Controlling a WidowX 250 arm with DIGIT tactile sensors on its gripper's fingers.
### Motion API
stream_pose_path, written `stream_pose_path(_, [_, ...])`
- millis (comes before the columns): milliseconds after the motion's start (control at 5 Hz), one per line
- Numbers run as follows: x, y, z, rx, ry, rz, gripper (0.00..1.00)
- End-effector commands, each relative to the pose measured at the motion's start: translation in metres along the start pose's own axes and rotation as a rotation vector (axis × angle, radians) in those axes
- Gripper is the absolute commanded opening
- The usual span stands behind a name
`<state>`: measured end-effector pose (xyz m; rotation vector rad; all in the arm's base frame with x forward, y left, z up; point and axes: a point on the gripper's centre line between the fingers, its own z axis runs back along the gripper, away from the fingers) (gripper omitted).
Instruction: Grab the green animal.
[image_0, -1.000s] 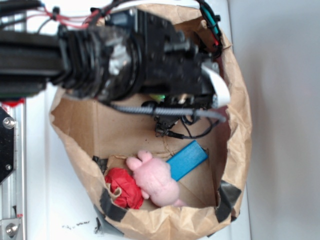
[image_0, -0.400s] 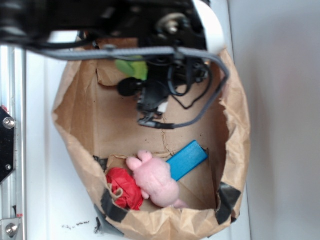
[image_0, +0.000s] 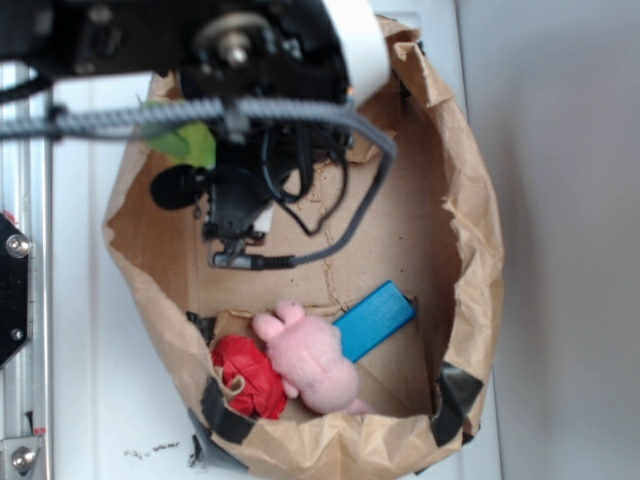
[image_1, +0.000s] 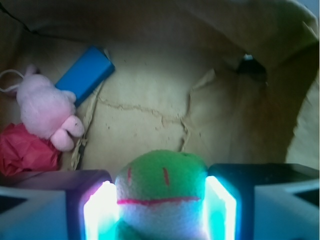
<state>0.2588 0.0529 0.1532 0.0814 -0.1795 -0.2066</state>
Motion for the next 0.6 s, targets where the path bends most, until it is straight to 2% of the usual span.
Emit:
stream_pose_path(0, [0.004, 0.008, 0.038, 0.05, 0.064, 0.14, 0.0])
stream_pose_path(200, [-0.001, 0.015, 0.039, 0.092, 0.028, 0.222, 0.0])
stream_pose_path(400, [0.001, 0.024, 0.034, 0.094, 0.017, 0.221, 0.0])
